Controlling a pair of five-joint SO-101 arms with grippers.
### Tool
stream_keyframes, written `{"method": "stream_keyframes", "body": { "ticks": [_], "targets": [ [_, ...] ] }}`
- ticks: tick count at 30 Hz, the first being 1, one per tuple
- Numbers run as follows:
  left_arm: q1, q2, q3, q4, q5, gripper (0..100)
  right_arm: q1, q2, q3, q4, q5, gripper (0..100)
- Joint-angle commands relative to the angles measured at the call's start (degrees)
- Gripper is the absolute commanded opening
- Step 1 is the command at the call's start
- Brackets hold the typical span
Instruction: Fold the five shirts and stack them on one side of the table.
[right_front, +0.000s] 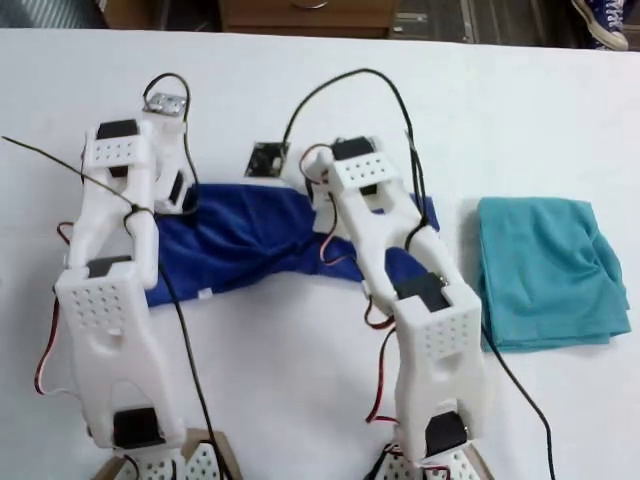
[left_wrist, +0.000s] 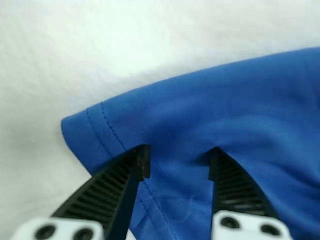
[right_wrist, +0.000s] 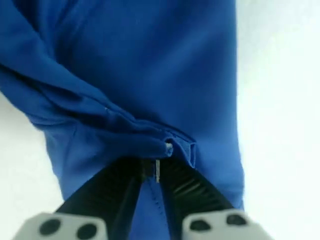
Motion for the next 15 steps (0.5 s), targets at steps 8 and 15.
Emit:
{"method": "stream_keyframes", "body": {
  "ticks": [8, 15],
  "targets": [
    [0.4, 0.4, -0.7, -2.0, -0.1, 21, -0.8, -7.9, -11.4, 19.4, -0.3, 2.2],
    [0.4, 0.4, -0.7, -2.0, -0.1, 21, -4.9, -8.0, -7.9, 19.4, -1.6, 2.2]
  ]
}}
